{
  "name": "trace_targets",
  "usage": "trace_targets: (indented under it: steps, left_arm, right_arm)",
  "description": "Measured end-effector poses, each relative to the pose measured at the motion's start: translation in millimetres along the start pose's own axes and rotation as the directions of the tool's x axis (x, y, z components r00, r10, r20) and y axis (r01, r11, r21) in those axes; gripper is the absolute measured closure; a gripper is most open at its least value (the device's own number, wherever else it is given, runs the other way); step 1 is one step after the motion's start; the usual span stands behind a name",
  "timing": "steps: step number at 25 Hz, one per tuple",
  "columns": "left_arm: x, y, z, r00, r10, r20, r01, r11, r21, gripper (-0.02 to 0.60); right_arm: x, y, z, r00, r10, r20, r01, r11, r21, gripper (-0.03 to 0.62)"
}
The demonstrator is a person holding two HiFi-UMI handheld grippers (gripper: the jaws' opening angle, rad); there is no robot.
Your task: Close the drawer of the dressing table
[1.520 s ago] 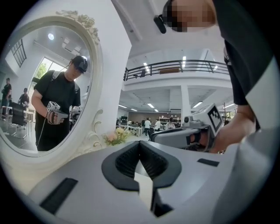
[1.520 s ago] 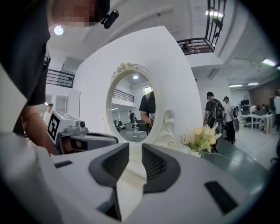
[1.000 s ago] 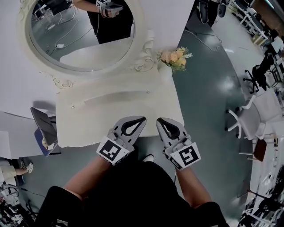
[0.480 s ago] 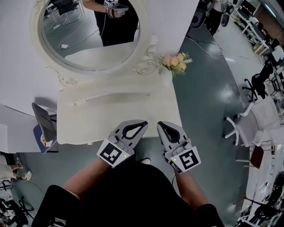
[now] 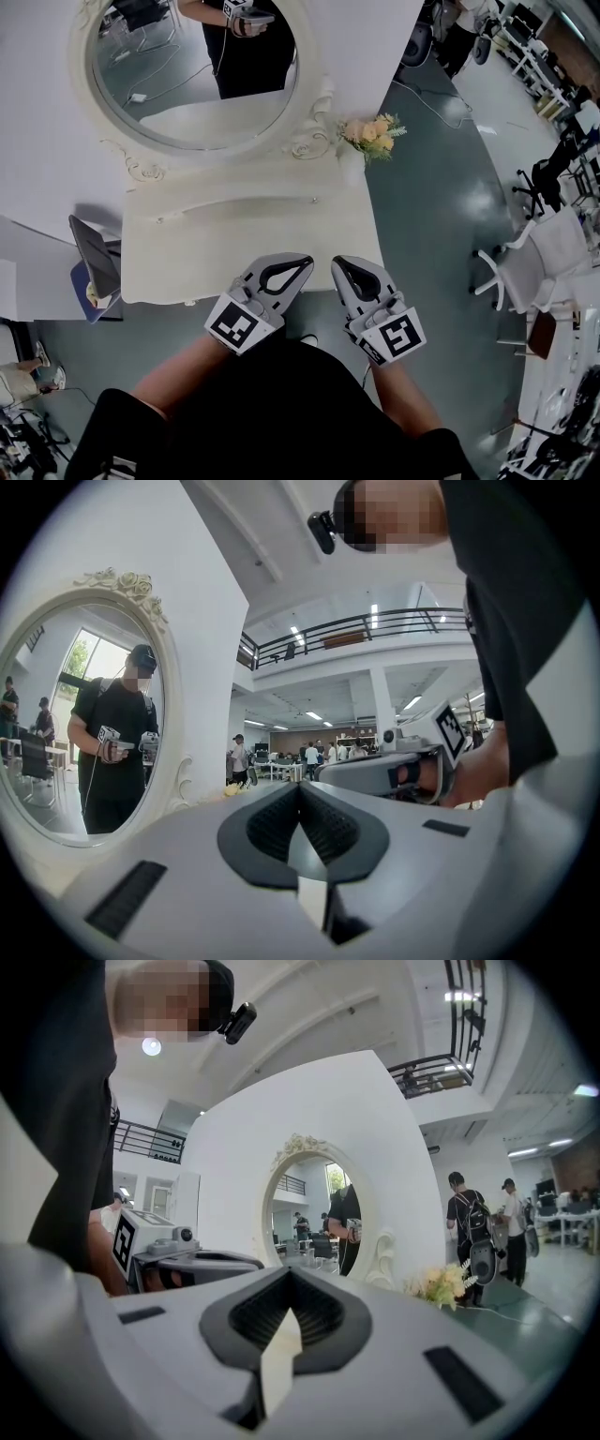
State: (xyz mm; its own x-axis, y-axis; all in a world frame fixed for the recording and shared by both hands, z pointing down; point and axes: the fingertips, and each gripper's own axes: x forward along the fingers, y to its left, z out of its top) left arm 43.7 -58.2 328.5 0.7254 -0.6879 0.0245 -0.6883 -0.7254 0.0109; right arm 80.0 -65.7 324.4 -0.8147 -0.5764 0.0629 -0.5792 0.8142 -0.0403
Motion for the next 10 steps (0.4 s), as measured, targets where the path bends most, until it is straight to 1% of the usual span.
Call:
trace_targets:
  steps: [4, 10]
  left_arm:
    - [0.1, 0.9, -1.0, 1.0, -0.001, -0.001, 0.001, 1.0, 0.007, 0.588]
    - [-0.7, 5.6, -2.4, 1.0, -0.003, -0.01, 0.003, 1.0, -0.007, 0.588]
  right_arm:
    - [2.1, -1.0, -1.9, 1.0, 0.003, -0.005, -0.003, 1.0, 0.011, 0.591]
    - [4.5, -2.7, -3.7, 1.0, -0.004, -0.016, 0.005, 1.0, 0.019, 0.591]
